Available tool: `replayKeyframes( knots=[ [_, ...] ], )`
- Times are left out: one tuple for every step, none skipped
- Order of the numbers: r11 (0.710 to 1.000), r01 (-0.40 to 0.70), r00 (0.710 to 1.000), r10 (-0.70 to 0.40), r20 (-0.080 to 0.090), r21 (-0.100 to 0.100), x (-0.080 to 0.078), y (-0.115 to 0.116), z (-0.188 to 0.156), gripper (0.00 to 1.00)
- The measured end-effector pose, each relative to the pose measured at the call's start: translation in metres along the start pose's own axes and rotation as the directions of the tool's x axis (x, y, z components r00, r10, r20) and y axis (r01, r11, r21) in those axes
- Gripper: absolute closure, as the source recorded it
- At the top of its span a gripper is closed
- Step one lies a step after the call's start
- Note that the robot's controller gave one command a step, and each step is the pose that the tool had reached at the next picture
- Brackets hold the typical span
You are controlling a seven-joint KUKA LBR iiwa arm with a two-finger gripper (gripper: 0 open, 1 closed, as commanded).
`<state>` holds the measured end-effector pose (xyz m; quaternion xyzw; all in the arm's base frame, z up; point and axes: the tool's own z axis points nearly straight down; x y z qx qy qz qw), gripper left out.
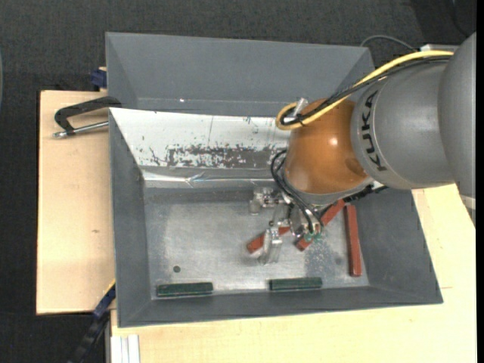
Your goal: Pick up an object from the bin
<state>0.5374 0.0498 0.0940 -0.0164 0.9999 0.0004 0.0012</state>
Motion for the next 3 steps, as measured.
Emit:
replayKeyframes(
  knots=[
    [0.998, 0.070, 0.998, -0.070, 0.003, 0.000, -0.027, -0.100, 0.023, 1.00],
    [0.998, 0.070, 0.998, -0.070, 0.003, 0.000, -0.027, -0.100, 0.023, 1.00],
    [0.987, 0.161, 0.987, -0.161, 0.014, 0.004, -0.050, -0.103, -0.165, 1.00]
  ],
)
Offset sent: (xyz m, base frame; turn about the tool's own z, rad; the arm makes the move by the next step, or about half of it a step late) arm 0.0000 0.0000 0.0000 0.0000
